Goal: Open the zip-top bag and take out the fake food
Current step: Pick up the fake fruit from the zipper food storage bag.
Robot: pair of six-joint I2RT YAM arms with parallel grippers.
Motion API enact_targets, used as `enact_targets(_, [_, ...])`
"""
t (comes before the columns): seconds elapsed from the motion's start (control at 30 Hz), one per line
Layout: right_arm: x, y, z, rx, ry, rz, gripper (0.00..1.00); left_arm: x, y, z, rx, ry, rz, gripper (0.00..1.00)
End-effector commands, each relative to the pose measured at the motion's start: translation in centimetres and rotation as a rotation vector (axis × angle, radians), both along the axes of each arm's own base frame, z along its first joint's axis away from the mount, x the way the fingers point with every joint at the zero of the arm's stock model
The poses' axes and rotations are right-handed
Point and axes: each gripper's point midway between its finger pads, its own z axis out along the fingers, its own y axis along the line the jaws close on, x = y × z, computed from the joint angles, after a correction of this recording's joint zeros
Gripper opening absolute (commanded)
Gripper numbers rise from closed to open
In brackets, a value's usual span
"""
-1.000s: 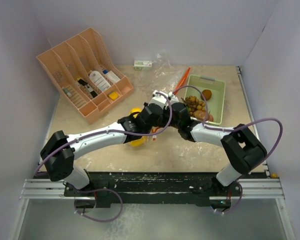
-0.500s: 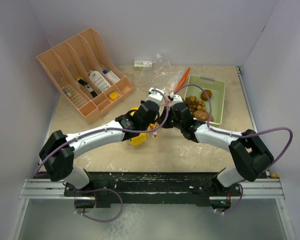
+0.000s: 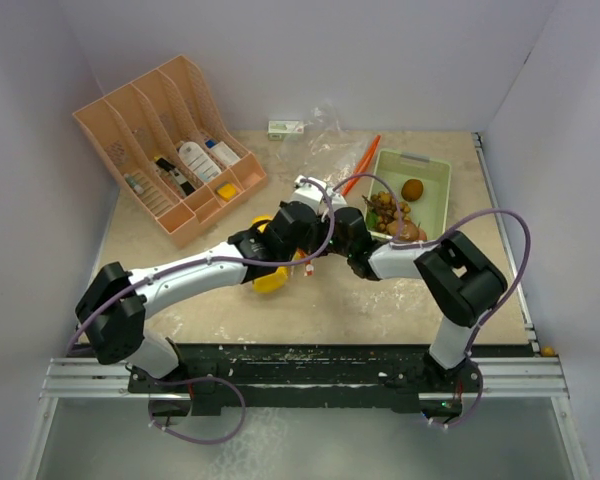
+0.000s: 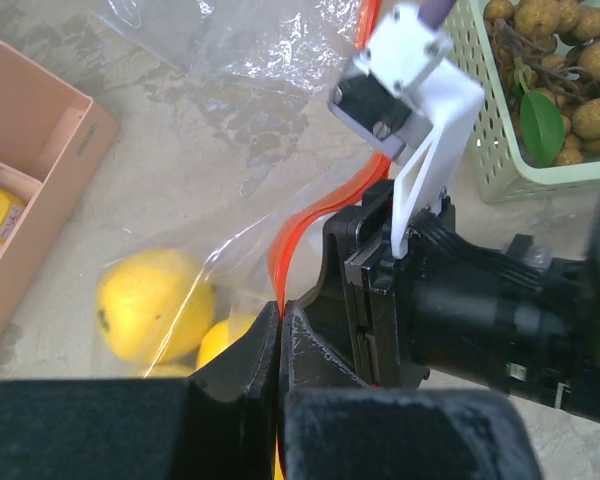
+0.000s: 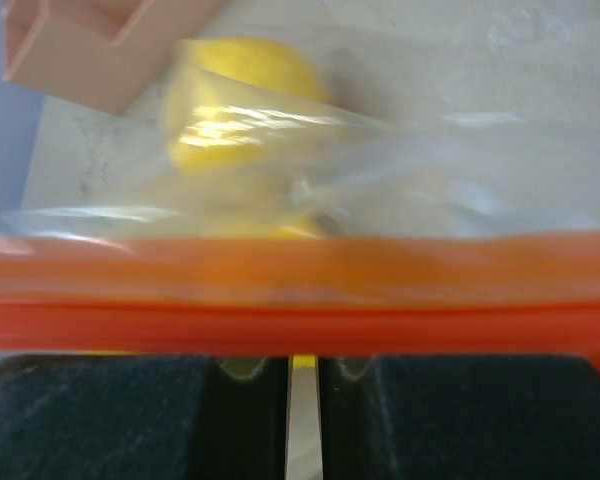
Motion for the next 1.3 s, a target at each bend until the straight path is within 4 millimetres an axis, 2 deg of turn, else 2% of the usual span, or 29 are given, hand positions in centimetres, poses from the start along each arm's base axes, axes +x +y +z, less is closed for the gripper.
enact_targets(0.0, [1.1,-0.9,-1.6,-0.024,-0.014,-0.091,0.14,0.2,0.0,3.8,-0.091,-0.079,0.015,0.0])
enact_targets(0.13, [1.9,-2.3,-1.1,-0.103,-0.05,-0.142,0.19,0.3,0.3,3.7,-0.084,-0.082,0.022,0.0])
enact_targets(0.17, [2.0,-2.4,-0.6,-0.101,-0.069,-0.14,0.25,0.3,0.3,3.6,-0.086,-0.081,0.021,0.0])
enact_targets(0.2, [1.9,-2.4,-0.2,-0.096,-0.09,-0.133,0.37,0.2,0.2,3.5,-0.087,-0.078,0.018,0.0])
enact_targets(0.27, [1.7,-2.1,0.6,-0.071,-0.121,-0.109,0.52,0.2,0.1,3.4,-0.088,-0.075,0.015,0.0])
enact_targets(0.37, [1.0,-0.7,1.5,-0.015,-0.173,-0.014,0.63,0.2,0.2,3.2,-0.085,-0.072,0.015,0.0])
enact_targets(0.43, [0.1,0.7,2.3,0.044,-0.209,0.079,0.67,0.2,0.1,3.2,-0.083,-0.073,0.014,0.0])
enact_targets(0.5, [-1.0,2.3,2.7,0.104,-0.23,0.193,0.76,0.2,0.1,3.1,-0.081,-0.072,0.014,0.0])
enact_targets(0.6, [-1.4,3.8,1.4,0.117,-0.244,0.269,0.87,0.2,-0.1,3.0,-0.084,-0.067,0.008,0.0])
enact_targets(0.77, [-1.4,5.4,-0.6,0.11,-0.277,0.326,0.92,0.1,0.2,2.8,-0.08,-0.065,0.013,0.0])
enact_targets(0.93, [-1.2,6.4,-2.4,0.026,-0.305,0.326,0.92,0.1,0.5,2.9,-0.078,-0.068,0.018,0.0])
enact_targets(1.0, [-1.2,6.6,-2.8,0.022,-0.304,0.331,0.86,0.1,0.6,2.8,-0.074,-0.068,0.02,0.0])
enact_targets(1.17, [-1.1,5.9,-3.0,0.002,-0.304,0.3,0.52,0.2,0.8,2.7,-0.069,-0.065,0.024,0.0])
enact_targets(1.27, [-1.2,5.3,-2.4,-0.006,-0.316,0.276,0.31,0.1,0.8,2.5,-0.068,-0.063,0.025,0.0])
